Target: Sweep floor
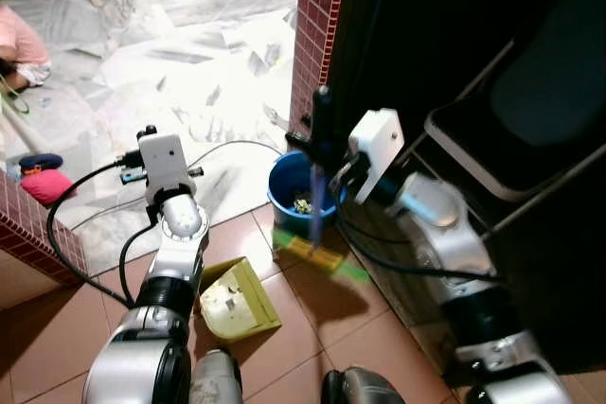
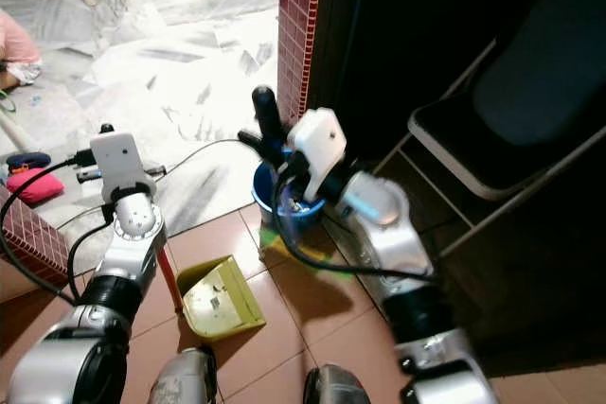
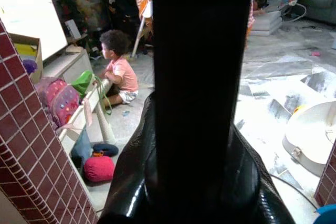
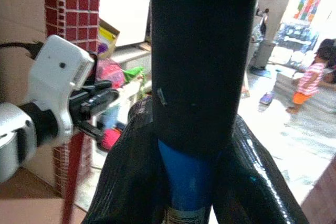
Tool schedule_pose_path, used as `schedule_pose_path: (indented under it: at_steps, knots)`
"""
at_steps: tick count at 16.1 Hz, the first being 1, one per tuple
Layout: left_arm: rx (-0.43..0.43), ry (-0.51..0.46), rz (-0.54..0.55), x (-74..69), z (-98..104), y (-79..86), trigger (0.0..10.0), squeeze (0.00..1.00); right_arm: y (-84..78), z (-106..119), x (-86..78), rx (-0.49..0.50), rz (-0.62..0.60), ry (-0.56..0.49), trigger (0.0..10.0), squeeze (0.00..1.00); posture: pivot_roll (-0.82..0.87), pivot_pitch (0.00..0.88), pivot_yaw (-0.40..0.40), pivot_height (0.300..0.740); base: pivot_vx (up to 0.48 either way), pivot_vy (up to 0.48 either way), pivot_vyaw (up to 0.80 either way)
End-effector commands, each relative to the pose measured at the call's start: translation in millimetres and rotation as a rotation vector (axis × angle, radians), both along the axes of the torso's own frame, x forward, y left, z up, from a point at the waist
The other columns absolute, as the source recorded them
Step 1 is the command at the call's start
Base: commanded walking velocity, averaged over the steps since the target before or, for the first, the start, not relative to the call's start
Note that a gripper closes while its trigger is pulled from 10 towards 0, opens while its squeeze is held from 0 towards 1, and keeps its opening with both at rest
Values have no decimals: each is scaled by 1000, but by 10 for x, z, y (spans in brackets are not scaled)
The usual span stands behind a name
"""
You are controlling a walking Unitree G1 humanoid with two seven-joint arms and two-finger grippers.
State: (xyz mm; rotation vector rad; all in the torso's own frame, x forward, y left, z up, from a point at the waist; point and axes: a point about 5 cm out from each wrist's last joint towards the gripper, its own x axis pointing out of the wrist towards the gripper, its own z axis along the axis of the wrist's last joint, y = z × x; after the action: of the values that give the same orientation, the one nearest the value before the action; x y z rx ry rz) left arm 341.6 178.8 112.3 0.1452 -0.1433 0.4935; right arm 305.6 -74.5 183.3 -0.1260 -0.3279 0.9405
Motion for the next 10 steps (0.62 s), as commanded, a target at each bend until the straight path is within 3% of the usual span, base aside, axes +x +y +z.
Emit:
schedule_pose_path:
  at_steps: [1, 6, 10]
  knots:
    - [35, -29, -3, -2, 55, -15, 10000, 0, 1, 92, -1, 30, 8, -63, 10000, 0, -102, 188, -29, 740, 0, 0, 0]
    - [44, -59, 12, -46, 134, 26, 10000, 0, 79, 211, -40, 83, 9, -116, 10000, 0, -74, 292, -39, 740, 0, 0, 0]
    - [61, -67, 23, -140, 166, 62, 10000, 0, 175, 615, -78, 184, 36, -190, 10000, 0, -69, 340, -37, 740, 0, 0, 0]
